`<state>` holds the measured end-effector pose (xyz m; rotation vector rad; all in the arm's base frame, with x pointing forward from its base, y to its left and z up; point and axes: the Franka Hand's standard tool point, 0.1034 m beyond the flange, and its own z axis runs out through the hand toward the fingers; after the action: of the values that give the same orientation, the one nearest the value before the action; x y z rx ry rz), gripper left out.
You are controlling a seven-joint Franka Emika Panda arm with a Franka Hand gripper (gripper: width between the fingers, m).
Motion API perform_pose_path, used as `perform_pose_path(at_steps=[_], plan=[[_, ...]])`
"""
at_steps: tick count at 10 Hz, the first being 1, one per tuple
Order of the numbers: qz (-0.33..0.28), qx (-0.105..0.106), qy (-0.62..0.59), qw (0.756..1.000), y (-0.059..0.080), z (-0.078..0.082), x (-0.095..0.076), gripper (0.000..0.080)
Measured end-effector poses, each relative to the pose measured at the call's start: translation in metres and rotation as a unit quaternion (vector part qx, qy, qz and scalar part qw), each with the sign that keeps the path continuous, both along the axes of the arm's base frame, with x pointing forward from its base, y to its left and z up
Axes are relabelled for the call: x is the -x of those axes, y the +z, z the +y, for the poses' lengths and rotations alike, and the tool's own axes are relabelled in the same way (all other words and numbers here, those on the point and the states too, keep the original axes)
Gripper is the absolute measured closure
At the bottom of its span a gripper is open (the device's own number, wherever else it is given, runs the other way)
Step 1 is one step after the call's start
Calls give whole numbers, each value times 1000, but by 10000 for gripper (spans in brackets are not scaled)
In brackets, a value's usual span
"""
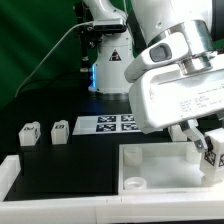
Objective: Assemble one leg
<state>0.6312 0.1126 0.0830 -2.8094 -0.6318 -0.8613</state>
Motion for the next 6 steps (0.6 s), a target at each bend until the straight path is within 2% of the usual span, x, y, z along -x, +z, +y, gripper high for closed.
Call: perform_pose_path(at_steps=[5,6], plan=[[-31,-7,-4,999,-1,1,-3,506],[-31,-6,-4,999,-1,1,-3,281]])
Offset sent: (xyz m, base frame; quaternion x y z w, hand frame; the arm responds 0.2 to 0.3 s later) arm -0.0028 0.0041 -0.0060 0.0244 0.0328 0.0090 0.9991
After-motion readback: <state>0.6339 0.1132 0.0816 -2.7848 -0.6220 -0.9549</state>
